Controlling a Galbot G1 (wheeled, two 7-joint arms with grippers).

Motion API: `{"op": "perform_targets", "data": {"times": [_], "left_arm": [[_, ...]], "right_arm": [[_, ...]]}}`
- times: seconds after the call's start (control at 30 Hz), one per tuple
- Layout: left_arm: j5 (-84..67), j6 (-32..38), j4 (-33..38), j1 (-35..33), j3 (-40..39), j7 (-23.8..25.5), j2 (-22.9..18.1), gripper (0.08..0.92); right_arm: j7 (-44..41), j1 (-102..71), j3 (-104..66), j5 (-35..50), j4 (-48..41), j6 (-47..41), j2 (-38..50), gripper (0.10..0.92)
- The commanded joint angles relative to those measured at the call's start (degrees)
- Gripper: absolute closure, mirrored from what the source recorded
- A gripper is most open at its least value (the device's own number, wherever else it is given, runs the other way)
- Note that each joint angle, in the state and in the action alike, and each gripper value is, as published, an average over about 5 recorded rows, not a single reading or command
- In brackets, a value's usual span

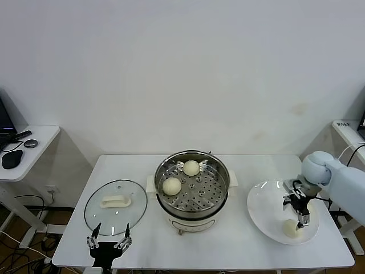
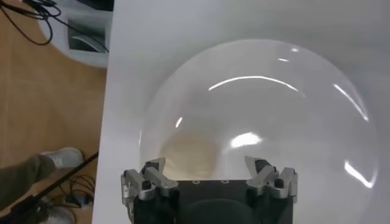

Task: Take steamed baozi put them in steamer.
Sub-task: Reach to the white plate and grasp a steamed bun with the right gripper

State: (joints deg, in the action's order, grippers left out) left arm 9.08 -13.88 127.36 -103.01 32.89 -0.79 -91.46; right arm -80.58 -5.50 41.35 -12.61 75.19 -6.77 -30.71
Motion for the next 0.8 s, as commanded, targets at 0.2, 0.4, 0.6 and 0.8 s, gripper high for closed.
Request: {"op": "perform_targets", "data": {"times": [0.2, 0.4, 0.6, 0.8], "left_arm": [[0.16, 0.02, 0.13, -0.27, -0.42, 0.03, -0.06, 0.177], [0.15, 0.01, -0.04, -0.22, -0.25, 0.08, -0.04, 0.177], [0.15, 0.01, -0.44, -0.07, -0.29, -0.01, -0.06, 0.177], [0.15, 0.0, -0.72, 0.21, -0.33, 0.02, -0.07, 0.177]], "right_arm": [[0.36, -5.41, -4.34, -2.99, -1.02, 0.91, 0.32, 0.203], [0.94, -6.74, -5.39, -3.28, -1.34, 0.44, -0.21, 0.203], [0.86, -8.0, -6.48, -4.01, -1.14, -0.21, -0.34, 0.203], [0.81, -8.5, -6.96, -4.51, -1.39, -0.91, -0.56, 0.203]]}}
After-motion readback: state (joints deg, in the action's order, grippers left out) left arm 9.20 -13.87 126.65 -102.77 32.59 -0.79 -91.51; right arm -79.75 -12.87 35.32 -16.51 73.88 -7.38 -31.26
